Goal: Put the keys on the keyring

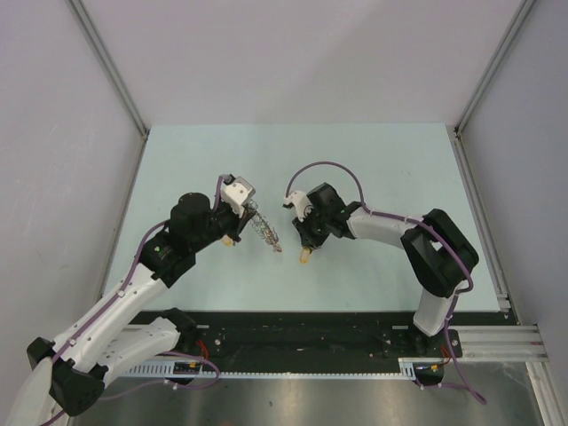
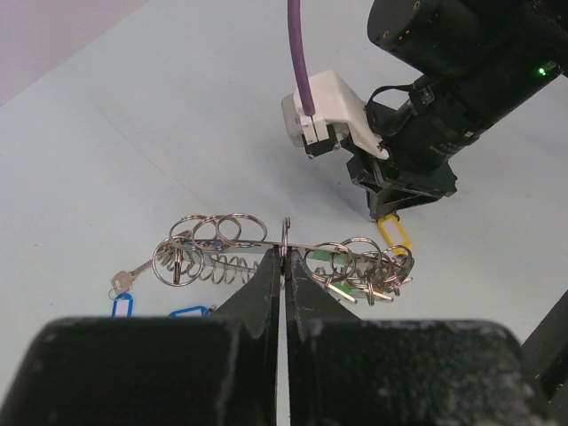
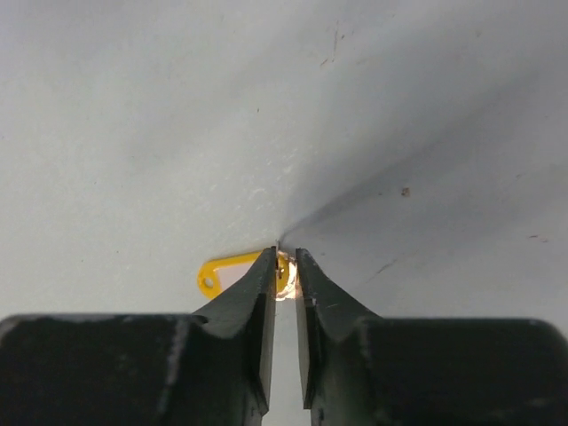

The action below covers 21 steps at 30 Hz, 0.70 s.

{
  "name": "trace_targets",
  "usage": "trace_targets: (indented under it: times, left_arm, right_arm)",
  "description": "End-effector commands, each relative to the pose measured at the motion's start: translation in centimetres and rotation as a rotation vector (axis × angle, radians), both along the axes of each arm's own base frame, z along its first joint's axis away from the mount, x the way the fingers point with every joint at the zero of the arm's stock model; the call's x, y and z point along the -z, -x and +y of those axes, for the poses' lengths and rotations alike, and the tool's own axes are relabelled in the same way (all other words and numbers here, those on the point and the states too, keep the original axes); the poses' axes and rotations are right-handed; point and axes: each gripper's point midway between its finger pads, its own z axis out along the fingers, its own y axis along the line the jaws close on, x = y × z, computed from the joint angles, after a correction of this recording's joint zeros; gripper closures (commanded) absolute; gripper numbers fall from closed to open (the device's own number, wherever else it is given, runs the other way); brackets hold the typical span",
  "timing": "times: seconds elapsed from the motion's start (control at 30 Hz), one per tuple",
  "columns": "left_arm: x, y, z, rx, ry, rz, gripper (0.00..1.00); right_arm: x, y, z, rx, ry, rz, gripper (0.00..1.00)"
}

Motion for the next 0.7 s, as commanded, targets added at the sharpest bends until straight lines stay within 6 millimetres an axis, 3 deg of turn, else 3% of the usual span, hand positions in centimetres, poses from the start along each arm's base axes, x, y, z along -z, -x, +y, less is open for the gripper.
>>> trace_targets:
  times: [0.0, 0.1, 0.23, 0.27, 0.33, 0.37, 0.4, 0.43, 0.47, 0.5, 0.53, 0.6, 0.67]
  left_arm:
    - [-2.2, -0.6, 0.0, -0.008, 0.035, -0.082, 1.00]
    - [-2.2, -0.6, 0.2, -0.015, 0.034, -0.084, 1.00]
    - [-2.3, -0.8, 0.5, -0.036, 0.035, -0.093, 1.00]
    - [-2.3, -0.8, 0.6, -0.041, 0.035, -0.094, 1.00]
    - [-2.4, -0.8, 0.6, -0.040, 0.040, -0.096, 0.99]
    - [-2.5, -0.8, 0.6, -0.042, 0.042, -0.097, 1.00]
    - [-2.5, -0.8, 0.6, -0.042, 0.041, -0.098, 1.00]
    - [-2.5, -0.8, 0.5, -0.040, 0.041, -0.097, 1.00]
    - [-2.4, -0.8, 0.5, -0.042, 0.043, -0.093, 1.00]
    - [-2.6, -0.8, 0.5, -0.040, 0.045, -0.098, 1.00]
    - [-2.5, -0.8, 0.5, -0.040, 0.043, -0.095, 0.99]
    - [-2.4, -0.8, 0.5, -0.042, 0.043, -0.093, 1.00]
    - [-2.4, -0.8, 0.6, -0.045, 0.044, -0.095, 1.00]
  right_arm:
    - [-2.3, -2.9, 0.4, 0.090, 0.025, -0.137, 0.77]
    - [-3.3, -3.6, 0.0, 0.161, 0.035, -0.175, 0.69]
    - [-4.5, -3.0, 0.2, 0.204, -0.020, -0.170, 0.67]
    - [-3.5, -1.9, -0.3, 0.201, -0.025, -0.145, 0.67]
    - [-5.5, -1.8, 0.2, 0.227, -0.128, -0.183, 0.66]
    - [-4.6, -0.9, -0.3, 0.231, -0.137, -0.172, 0.65]
    - [-4.8, -0.6, -0.4, 0.246, -0.170, -0.181, 0.64]
    - [-6.4, -0.9, 0.0, 0.273, -0.249, -0.208, 0.64]
    - [-6.5, -0.7, -0.1, 0.286, -0.271, -0.212, 0.64]
    - [-5.4, 0.0, -0.7, 0.299, -0.270, -0.197, 0.64]
    - [-6.2, -0.3, -0.3, 0.322, -0.328, -0.211, 0.64]
    - [-5.2, 0.2, -0.7, 0.341, -0.345, -0.203, 0.65]
    - [-5.5, -0.1, -0.3, 0.345, -0.400, -0.227, 0.65]
